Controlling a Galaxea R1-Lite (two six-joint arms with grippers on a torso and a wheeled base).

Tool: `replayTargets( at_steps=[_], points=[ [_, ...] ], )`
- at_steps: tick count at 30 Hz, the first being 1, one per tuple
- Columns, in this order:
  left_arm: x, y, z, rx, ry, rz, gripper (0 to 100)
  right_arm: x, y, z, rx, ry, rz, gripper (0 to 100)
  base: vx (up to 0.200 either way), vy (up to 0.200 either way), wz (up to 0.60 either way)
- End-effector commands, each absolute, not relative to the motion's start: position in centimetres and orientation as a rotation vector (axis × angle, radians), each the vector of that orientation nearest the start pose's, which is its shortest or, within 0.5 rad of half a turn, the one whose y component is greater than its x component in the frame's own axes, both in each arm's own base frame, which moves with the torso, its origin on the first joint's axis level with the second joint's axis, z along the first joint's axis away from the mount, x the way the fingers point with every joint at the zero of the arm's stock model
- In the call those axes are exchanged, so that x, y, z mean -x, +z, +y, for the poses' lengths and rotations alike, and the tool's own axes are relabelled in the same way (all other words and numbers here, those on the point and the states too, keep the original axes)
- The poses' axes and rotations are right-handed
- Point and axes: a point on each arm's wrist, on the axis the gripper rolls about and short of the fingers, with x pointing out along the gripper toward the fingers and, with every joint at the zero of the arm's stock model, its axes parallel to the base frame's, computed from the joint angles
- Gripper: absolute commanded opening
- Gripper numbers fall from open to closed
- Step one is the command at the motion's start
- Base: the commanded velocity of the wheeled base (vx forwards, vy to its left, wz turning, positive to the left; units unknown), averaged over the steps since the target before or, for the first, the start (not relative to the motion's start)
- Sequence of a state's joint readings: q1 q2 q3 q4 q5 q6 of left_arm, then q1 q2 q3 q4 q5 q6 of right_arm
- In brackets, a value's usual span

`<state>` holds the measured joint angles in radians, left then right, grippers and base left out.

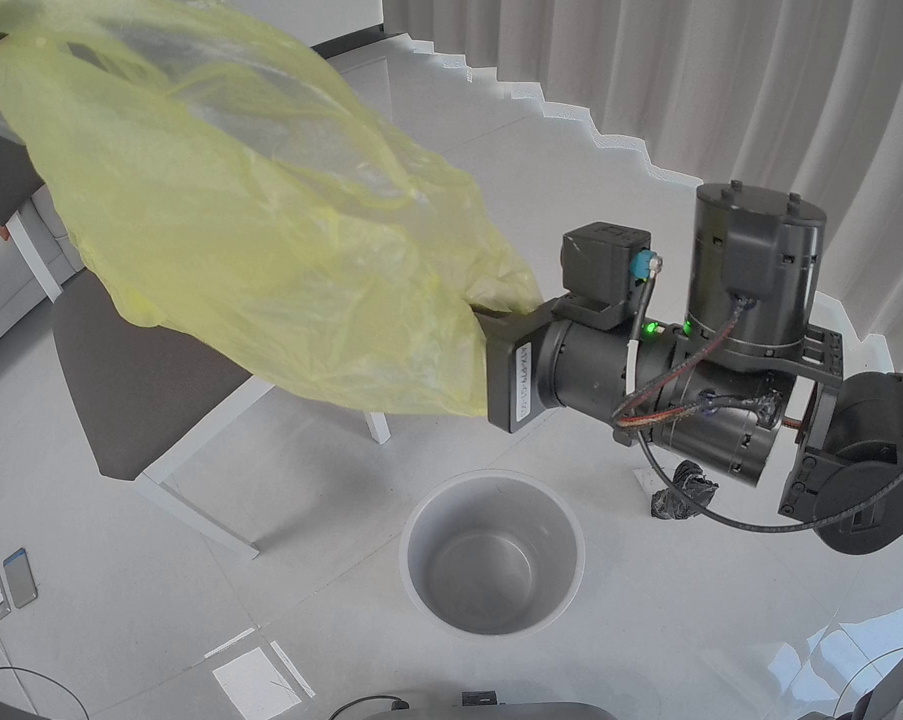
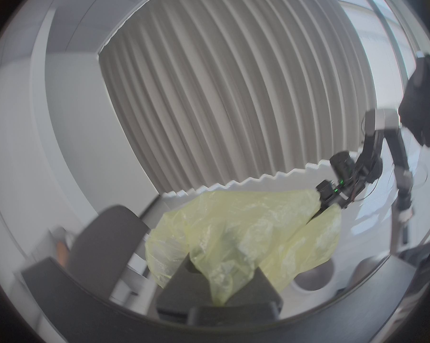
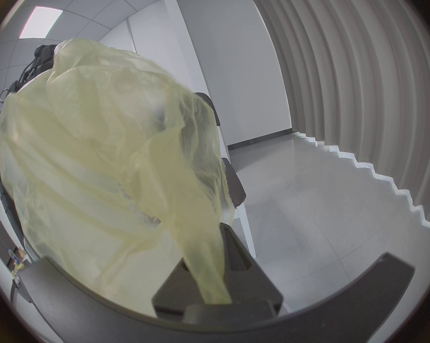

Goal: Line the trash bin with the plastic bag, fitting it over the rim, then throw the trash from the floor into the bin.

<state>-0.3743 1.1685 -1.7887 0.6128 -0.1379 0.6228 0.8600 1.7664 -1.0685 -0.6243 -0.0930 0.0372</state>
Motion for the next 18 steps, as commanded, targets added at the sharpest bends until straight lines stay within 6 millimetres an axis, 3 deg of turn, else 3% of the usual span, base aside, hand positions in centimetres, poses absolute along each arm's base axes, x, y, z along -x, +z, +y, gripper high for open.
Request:
replayTargets(
  at_steps=[1, 7, 14, 18],
  points=[
    [-9.1, 43.0, -4.2, -0.462, -0.586, -0.014, 0, -22.8, 22.7, 23.9, 0.005, 0.709, 0.108, 0, 0.0, 0.0, 0.0],
    [-10.3, 38.8, -4.2, -0.357, -0.609, 0.141, 0, -23.6, 21.7, 22.2, -0.041, 0.615, 0.162, 0, 0.0, 0.0, 0.0],
    [-11.3, 33.1, -4.2, -0.276, -0.578, 0.108, 0, -25.0, 20.5, 20.0, -0.057, 0.527, 0.217, 0, 0.0, 0.0, 0.0],
    [-12.2, 28.5, -4.8, -0.255, -0.601, 0.175, 0, -25.0, 18.6, 18.2, -0.017, 0.476, 0.282, 0, 0.0, 0.0, 0.0]
  ],
)
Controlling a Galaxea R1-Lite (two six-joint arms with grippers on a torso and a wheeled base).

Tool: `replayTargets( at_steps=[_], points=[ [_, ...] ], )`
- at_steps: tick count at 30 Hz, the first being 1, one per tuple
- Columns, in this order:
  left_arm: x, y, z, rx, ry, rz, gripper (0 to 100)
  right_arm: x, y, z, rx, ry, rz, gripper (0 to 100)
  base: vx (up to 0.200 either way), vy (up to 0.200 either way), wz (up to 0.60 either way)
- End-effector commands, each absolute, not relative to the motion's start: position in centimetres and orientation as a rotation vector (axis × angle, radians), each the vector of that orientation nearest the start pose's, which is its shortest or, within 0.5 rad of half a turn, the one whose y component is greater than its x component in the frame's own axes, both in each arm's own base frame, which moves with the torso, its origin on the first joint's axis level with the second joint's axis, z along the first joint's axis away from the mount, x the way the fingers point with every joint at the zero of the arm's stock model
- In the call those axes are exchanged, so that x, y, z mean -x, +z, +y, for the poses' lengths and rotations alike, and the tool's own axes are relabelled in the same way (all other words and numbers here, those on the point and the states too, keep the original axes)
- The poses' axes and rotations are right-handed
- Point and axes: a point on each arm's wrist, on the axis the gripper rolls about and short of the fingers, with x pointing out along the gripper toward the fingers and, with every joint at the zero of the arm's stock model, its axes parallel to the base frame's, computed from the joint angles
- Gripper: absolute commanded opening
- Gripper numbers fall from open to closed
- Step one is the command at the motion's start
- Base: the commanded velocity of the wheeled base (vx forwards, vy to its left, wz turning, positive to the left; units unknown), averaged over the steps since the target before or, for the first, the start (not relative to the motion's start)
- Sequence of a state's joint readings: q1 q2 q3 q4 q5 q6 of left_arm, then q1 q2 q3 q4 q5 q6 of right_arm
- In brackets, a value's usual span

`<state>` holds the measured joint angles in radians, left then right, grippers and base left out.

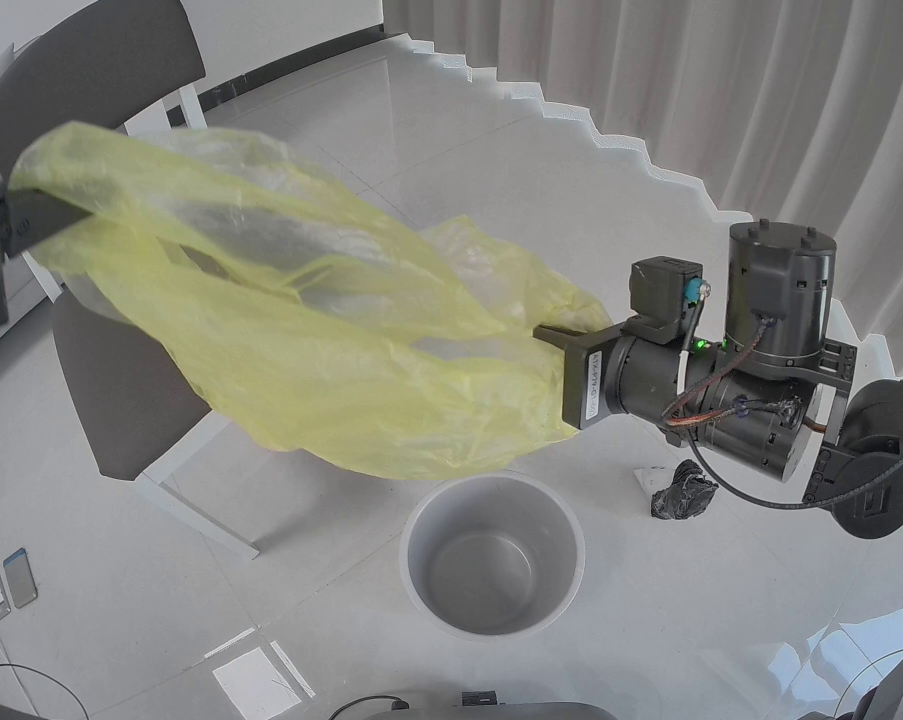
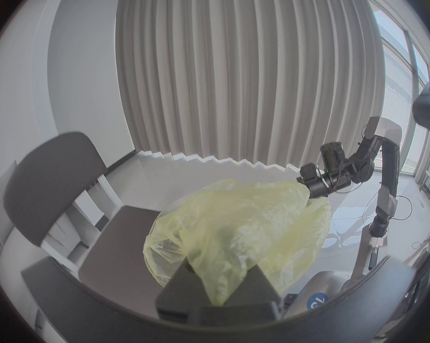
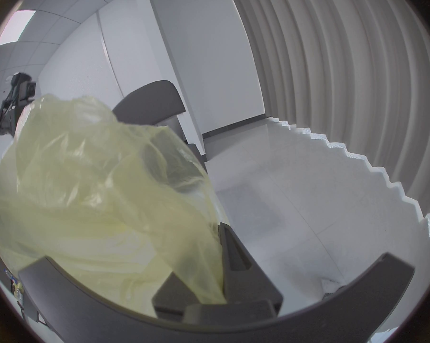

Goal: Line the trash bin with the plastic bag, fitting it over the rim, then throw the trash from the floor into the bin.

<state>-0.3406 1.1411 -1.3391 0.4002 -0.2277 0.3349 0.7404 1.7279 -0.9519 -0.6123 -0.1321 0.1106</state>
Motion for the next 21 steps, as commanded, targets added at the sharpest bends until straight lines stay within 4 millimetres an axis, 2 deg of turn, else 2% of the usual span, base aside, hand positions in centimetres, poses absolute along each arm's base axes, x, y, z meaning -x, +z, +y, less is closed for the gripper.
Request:
replayTargets(
  at_steps=[1, 2, 6, 7, 10, 13, 17, 19, 21],
  points=[
    [-12.3, 28.0, -4.8, -0.256, -0.607, 0.185, 0, -25.0, 18.5, 17.9, -0.013, 0.469, 0.287, 0, 0.0, 0.0, 0.0],
    [-12.4, 26.6, -5.3, -0.258, -0.636, 0.227, 0, -25.0, 18.0, 17.2, 0.006, 0.449, 0.311, 0, 0.0, 0.0, 0.0],
    [-12.8, 24.3, -6.3, -0.193, -0.684, 0.337, 0, -25.0, 17.1, 15.8, 0.025, 0.412, 0.353, 0, 0.0, 0.0, 0.0],
    [-12.8, 24.3, -6.3, -0.193, -0.684, 0.337, 0, -25.0, 17.1, 15.8, 0.025, 0.412, 0.353, 0, 0.0, 0.0, 0.0],
    [-12.9, 22.3, -7.6, -0.119, -0.739, 0.454, 0, -24.5, 15.5, 14.7, 0.04, 0.385, 0.408, 0, 0.0, 0.0, 0.0],
    [-12.8, 20.5, -8.2, -0.124, -0.771, 0.5, 0, -23.9, 14.6, 13.6, 0.046, 0.368, 0.446, 0, 0.0, 0.0, 0.0],
    [-14.4, 18.5, -9.5, -0.128, -0.786, 0.511, 0, -24.0, 13.4, 12.4, 0.052, 0.327, 0.49, 0, 0.0, 0.0, 0.0],
    [-14.8, 18.1, -9.8, -0.128, -0.789, 0.513, 0, -24.0, 13.2, 12.3, 0.052, 0.323, 0.498, 0, 0.0, 0.0, 0.0],
    [-15.6, 16.9, -10.6, -0.127, -0.8, 0.542, 0, -23.9, 12.6, 12.1, 0.056, 0.319, 0.52, 0, 0.0, 0.0, 0.0]
  ],
)
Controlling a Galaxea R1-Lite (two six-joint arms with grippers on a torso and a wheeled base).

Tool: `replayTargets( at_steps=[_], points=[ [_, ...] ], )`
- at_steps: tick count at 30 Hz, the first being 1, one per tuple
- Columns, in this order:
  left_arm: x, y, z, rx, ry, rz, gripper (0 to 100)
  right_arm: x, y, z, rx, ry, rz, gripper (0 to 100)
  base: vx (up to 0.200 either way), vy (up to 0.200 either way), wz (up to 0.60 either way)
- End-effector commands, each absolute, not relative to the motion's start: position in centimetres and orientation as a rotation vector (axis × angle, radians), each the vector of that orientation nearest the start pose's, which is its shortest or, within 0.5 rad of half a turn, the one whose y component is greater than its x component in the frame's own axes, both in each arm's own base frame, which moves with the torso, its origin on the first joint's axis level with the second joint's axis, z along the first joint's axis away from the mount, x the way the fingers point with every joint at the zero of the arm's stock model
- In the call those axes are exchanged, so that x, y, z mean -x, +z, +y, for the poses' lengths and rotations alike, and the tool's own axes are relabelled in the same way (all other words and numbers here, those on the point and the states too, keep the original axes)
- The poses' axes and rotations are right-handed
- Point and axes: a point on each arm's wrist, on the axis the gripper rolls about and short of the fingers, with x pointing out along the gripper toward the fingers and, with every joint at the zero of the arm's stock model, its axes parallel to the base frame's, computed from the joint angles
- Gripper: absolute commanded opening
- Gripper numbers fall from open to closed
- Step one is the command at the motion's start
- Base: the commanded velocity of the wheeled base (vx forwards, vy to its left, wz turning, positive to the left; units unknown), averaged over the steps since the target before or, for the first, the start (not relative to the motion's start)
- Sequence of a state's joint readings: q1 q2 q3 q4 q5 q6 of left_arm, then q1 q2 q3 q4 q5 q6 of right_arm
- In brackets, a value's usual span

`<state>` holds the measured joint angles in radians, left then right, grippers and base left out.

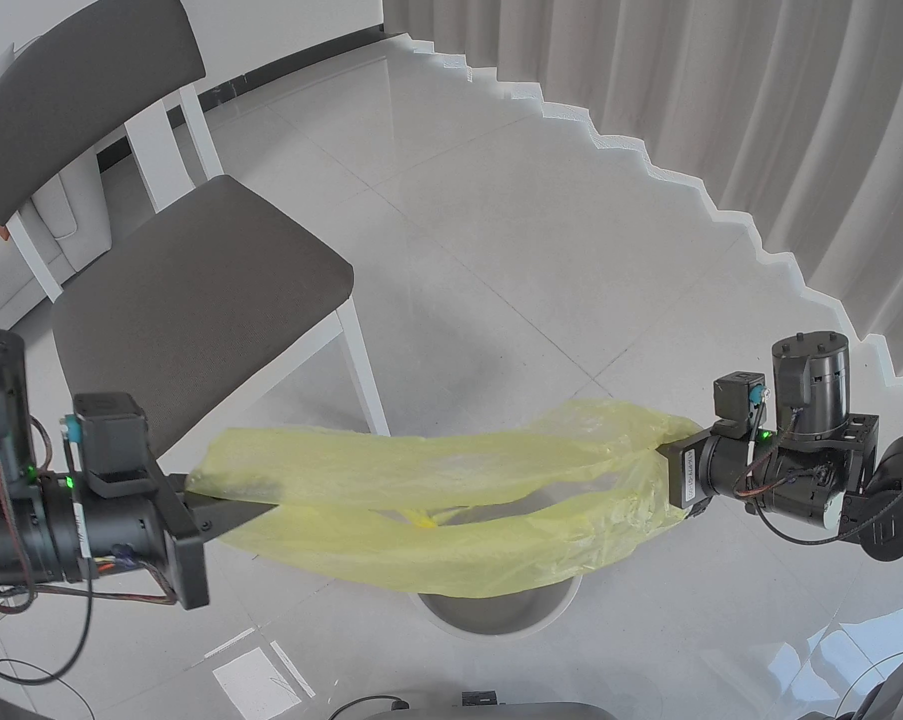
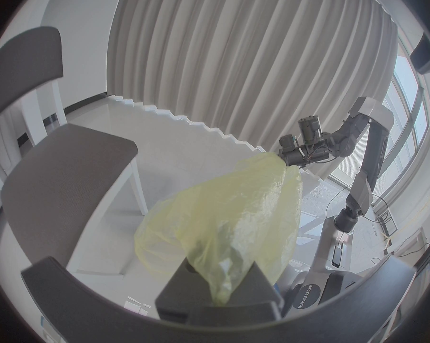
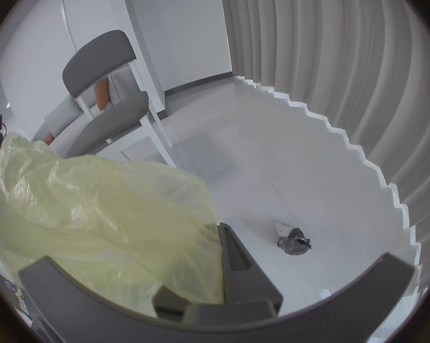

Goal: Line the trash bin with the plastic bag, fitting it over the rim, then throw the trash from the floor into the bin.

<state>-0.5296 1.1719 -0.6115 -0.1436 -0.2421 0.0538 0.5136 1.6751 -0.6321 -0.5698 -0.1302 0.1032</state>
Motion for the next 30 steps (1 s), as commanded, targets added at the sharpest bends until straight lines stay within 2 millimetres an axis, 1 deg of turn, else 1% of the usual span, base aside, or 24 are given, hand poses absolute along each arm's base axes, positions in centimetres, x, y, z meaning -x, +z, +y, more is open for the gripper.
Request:
replayTargets(
  at_steps=[1, 4, 6, 7, 8, 10, 14, 19, 21, 25, 27, 30],
  points=[
    [-15.9, 16.2, -11.1, -0.121, -0.811, 0.561, 0, -24.0, 12.2, 12.1, 0.058, 0.32, 0.537, 0, 0.0, 0.0, 0.0],
    [-16.8, 14.5, -12.6, -0.091, -0.824, 0.597, 0, -24.9, 11.4, 11.9, 0.054, 0.309, 0.56, 0, 0.0, 0.0, 0.0],
    [-17.8, 13.5, -13.5, -0.074, -0.825, 0.593, 0, -25.6, 10.8, 12.0, 0.044, 0.32, 0.564, 0, 0.0, 0.0, 0.0],
    [-17.8, 13.5, -13.6, -0.073, -0.826, 0.592, 0, -25.6, 10.8, 12.0, 0.043, 0.322, 0.564, 0, 0.0, 0.0, 0.0],
    [-18.7, 12.8, -14.2, -0.068, -0.829, 0.578, 0, -26.2, 10.2, 12.1, 0.037, 0.323, 0.563, 0, 0.0, 0.0, 0.0],
    [-19.3, 12.0, -14.7, -0.066, -0.831, 0.575, 0, -26.7, 9.4, 12.3, 0.036, 0.324, 0.568, 0, 0.0, 0.0, 0.0],
    [-19.7, 10.8, -15.1, -0.057, -0.826, 0.615, 0, -27.5, 7.1, 11.9, 0.037, 0.307, 0.608, 0, 0.0, 0.0, 0.0],
    [-20.0, 9.8, -15.1, -0.029, -0.805, 0.67, 0, -28.4, 5.6, 11.7, 0.012, 0.336, 0.614, 0, 0.0, 0.0, 0.0],
    [-20.6, 8.8, -15.4, -0.002, -0.789, 0.694, 0, -29.3, 4.6, 11.6, 0.005, 0.335, 0.612, 0, 0.0, 0.0, 0.0],
    [-21.5, 7.0, -16.1, 0.018, -0.786, 0.689, 0, -30.2, 3.2, 11.3, -0.008, 0.338, 0.605, 0, 0.0, 0.0, 0.0],
    [-21.7, 6.0, -16.4, 0.018, -0.791, 0.683, 0, -30.4, 2.5, 10.9, -0.013, 0.335, 0.62, 0, 0.0, 0.0, 0.0],
    [-21.3, 5.5, -16.5, 0.032, -0.799, 0.675, 0, -30.2, 1.9, 10.2, -0.018, 0.325, 0.648, 0, 0.0, 0.0, 0.0]
  ],
)
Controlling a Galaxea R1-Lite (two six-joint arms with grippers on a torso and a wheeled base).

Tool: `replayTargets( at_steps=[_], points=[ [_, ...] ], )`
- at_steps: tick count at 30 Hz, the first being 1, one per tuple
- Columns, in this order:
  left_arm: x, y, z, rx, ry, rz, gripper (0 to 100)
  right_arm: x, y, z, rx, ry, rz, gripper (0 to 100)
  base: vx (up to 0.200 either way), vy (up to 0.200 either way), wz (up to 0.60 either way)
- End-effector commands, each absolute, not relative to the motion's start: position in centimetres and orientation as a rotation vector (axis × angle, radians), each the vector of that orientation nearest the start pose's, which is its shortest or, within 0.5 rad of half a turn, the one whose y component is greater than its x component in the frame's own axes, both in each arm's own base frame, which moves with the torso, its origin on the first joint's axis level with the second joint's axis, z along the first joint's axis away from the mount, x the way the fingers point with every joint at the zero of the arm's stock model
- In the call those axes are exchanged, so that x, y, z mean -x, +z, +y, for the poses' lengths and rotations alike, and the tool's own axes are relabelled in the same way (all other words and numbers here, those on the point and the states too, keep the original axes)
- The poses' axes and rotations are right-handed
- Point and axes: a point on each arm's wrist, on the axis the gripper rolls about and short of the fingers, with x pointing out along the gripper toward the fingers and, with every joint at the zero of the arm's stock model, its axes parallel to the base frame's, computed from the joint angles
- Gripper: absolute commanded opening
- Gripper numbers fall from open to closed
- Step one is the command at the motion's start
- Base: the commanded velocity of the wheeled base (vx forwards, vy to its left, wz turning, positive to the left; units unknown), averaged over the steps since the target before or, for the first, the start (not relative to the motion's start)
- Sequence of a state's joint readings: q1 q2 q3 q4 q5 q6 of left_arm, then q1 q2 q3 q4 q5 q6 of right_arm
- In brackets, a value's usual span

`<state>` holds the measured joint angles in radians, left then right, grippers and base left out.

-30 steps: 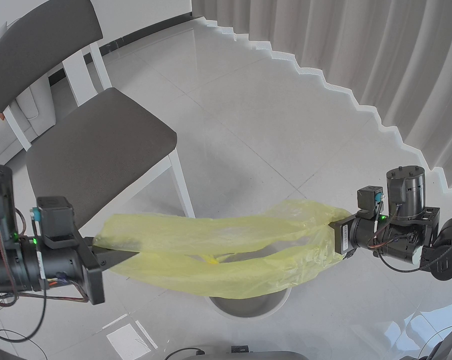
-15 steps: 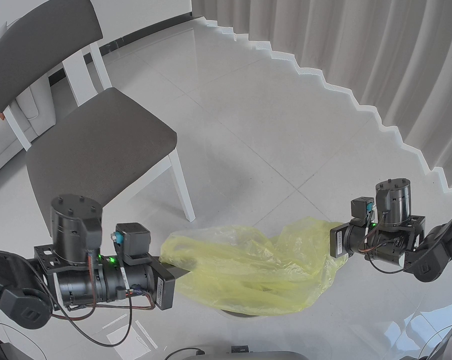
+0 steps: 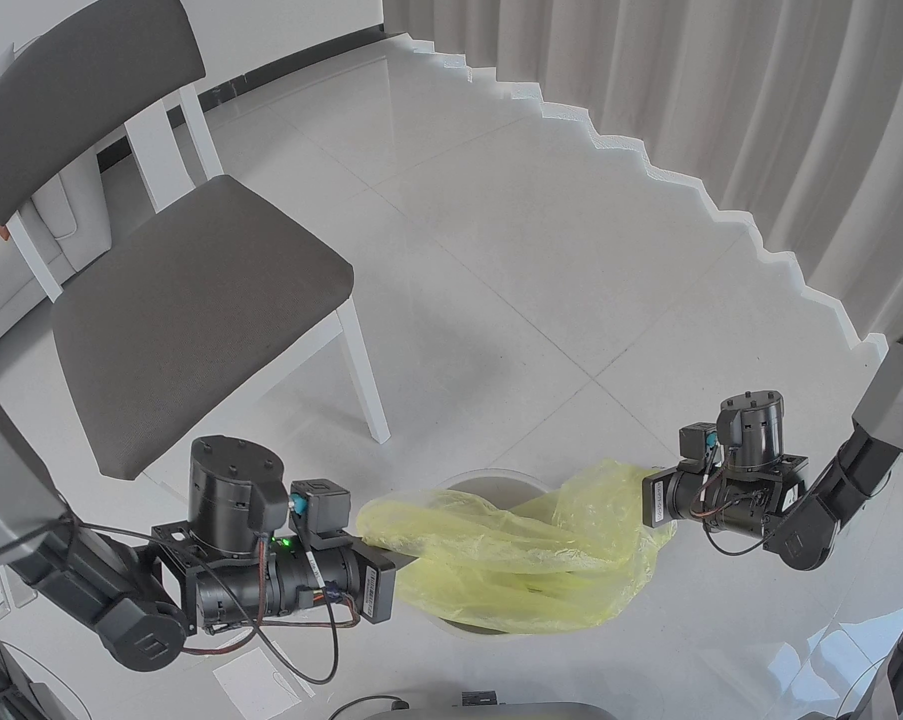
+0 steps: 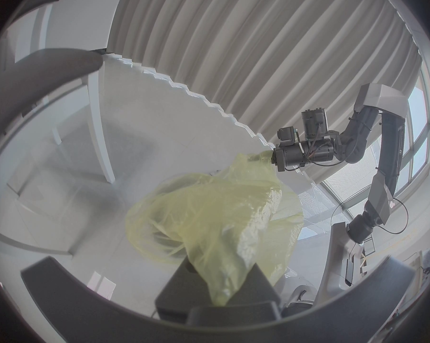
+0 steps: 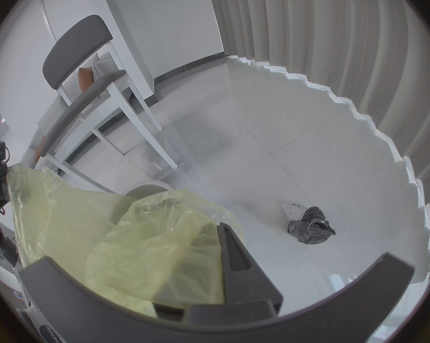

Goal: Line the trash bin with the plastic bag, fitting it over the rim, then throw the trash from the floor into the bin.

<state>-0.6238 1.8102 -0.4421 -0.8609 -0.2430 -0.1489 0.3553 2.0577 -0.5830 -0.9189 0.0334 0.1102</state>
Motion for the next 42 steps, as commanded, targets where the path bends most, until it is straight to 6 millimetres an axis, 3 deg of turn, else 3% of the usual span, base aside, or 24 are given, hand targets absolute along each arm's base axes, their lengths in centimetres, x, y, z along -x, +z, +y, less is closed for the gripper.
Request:
replayTargets(
  at_steps=[1, 12, 22, 33, 37, 42],
  points=[
    [-21.2, 5.5, -16.6, 0.039, -0.8, 0.678, 0, -30.0, 1.8, 9.9, -0.021, 0.321, 0.658, 0, 0.0, 0.0, 0.0],
    [-17.4, 6.1, -15.3, 0.071, -0.82, 0.731, 0, -27.0, 0.8, 8.2, -0.022, 0.331, 0.728, 0, 0.0, 0.0, 0.0],
    [-16.6, 5.7, -14.8, 0.087, -0.811, 0.766, 0, -26.2, 0.5, 8.0, 0.002, 0.34, 0.738, 0, 0.0, 0.0, 0.0],
    [-18.3, 2.7, -15.6, 0.071, -0.778, 0.813, 0, -27.6, -2.2, 8.5, -0.011, 0.363, 0.741, 0, 0.0, 0.0, 0.0],
    [-20.1, 0.8, -15.4, 0.096, -0.735, 0.781, 0, -29.3, -3.6, 8.9, -0.016, 0.371, 0.734, 0, 0.0, 0.0, 0.0],
    [-21.4, 0.2, -14.7, 0.12, -0.693, 0.756, 0, -31.5, -3.9, 9.2, -0.035, 0.371, 0.69, 0, 0.0, 0.0, 0.0]
  ],
)
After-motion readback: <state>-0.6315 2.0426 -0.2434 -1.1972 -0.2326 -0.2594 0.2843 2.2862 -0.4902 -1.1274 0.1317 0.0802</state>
